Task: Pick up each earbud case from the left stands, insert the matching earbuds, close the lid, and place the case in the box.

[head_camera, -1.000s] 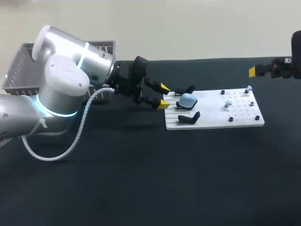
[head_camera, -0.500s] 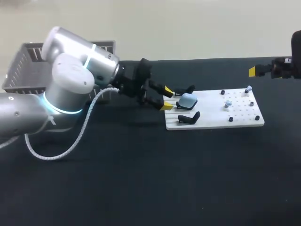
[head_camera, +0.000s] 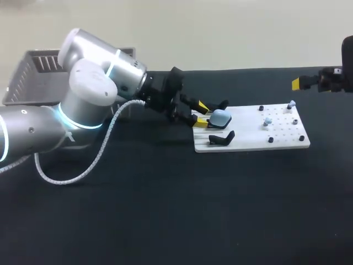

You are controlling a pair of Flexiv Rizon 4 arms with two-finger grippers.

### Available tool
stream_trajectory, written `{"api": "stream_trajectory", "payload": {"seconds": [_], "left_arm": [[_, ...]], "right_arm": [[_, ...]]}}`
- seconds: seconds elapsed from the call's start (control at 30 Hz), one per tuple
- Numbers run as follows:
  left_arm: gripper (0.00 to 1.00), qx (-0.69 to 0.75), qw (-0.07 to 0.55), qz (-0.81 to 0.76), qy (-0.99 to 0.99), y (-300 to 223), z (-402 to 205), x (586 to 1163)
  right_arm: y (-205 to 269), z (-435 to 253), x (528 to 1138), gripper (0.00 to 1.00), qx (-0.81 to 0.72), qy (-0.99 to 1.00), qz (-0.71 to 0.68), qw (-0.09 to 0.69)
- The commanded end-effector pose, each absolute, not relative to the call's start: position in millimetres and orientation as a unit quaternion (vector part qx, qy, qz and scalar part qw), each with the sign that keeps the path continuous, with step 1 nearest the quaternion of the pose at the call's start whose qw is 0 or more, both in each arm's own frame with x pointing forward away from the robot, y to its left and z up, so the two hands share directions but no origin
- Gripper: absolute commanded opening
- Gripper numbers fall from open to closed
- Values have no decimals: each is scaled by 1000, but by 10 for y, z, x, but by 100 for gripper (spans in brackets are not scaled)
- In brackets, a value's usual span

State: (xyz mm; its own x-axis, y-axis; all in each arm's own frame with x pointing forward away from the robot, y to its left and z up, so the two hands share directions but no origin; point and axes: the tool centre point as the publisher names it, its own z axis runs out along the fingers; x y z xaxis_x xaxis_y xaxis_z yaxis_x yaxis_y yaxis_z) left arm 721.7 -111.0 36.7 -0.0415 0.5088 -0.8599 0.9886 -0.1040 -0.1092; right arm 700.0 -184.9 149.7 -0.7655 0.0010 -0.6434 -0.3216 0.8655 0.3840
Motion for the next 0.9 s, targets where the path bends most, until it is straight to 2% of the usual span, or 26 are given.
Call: {"api": "stream_trajectory", "payload": {"seconds": [0.03, 0.57, 0.9], "left_arm": [[63, 626, 294, -406, 597, -1137, 331, 7264], [54, 634, 290, -410, 588, -1210, 301, 7254], [52, 639, 287, -413, 581, -1267, 292, 7277]], "right_arm": [[-1850, 1500, 6997, 100, -88, 908, 243, 331], [-1850, 1500, 6997, 100, -88, 908, 243, 331], [-1850, 1500, 6997, 100, -88, 908, 243, 331]]}}
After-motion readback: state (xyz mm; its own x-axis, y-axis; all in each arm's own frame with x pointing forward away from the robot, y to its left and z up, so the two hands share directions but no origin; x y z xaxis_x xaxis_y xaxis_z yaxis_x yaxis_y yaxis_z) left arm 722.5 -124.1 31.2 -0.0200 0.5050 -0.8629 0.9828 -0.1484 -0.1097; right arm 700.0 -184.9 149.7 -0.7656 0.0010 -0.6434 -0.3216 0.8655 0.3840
